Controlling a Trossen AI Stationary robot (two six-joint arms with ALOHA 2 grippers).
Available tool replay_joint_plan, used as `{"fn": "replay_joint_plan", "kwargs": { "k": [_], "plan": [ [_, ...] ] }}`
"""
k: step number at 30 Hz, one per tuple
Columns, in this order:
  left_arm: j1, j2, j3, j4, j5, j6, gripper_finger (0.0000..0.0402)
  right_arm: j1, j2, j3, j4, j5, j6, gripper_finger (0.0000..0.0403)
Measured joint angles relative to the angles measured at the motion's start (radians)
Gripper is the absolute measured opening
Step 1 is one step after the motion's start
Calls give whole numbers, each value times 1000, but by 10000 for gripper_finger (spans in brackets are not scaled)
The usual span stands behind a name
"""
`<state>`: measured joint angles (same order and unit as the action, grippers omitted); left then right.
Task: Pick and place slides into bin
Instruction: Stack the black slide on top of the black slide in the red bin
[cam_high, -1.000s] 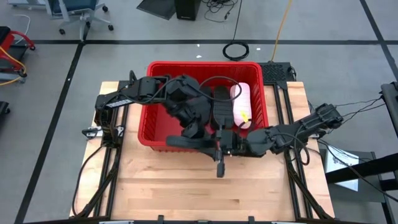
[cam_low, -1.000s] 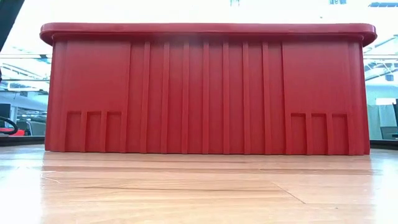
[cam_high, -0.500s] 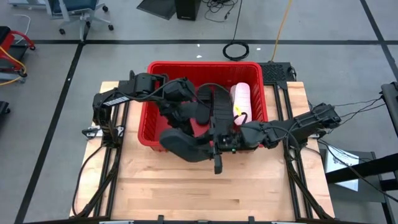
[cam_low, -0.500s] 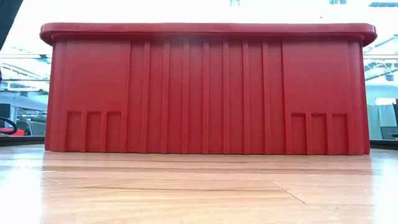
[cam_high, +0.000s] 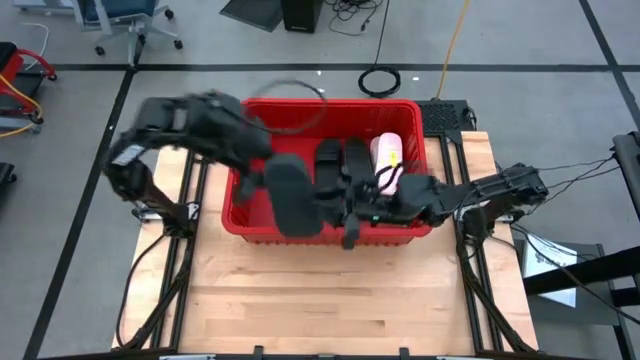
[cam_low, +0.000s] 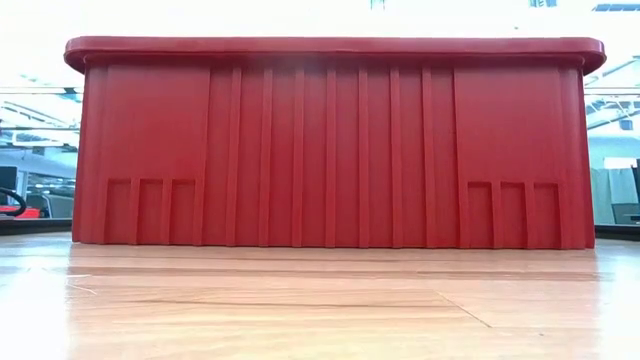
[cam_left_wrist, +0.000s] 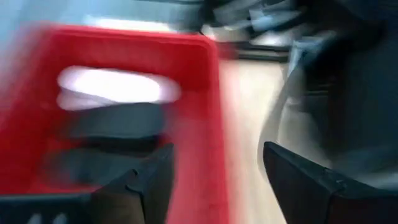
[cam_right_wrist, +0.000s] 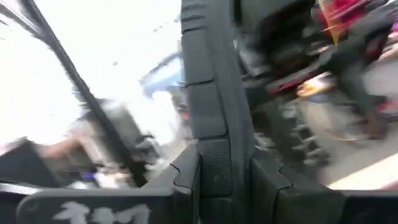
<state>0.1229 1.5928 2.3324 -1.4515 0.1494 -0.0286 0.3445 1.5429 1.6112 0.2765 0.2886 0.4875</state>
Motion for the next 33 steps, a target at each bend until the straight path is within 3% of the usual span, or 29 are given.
{"fn": "replay_joint_plan", "kwargs": {
  "k": [4, 6, 11, 14, 19, 25, 33],
  "plan": [
    [8, -84, 4, -38, -258, 7, 239, 13, -14, 8, 136, -140, -9, 67],
    [3, -111, 4, -87, -306, 13, 239, 15, -15, 8, 200, -143, -47, 67],
    [-3, -157, -1, -130, -328, -29, 239, -8, -4, 2, 156, 40, -65, 66],
    [-20, -199, 3, -123, -286, -45, 239, -22, -6, 2, 137, 75, -4, 66],
    [-60, -240, 1, -75, -310, -31, 239, -105, -6, 3, 81, 116, 102, 66],
    [-80, -280, 2, 7, -317, 11, 239, -199, -6, 2, 8, 69, 224, 66],
    [-94, -285, 1, 66, -370, 42, 239, -370, -5, 2, -110, -107, 380, 65]
  ]
}}
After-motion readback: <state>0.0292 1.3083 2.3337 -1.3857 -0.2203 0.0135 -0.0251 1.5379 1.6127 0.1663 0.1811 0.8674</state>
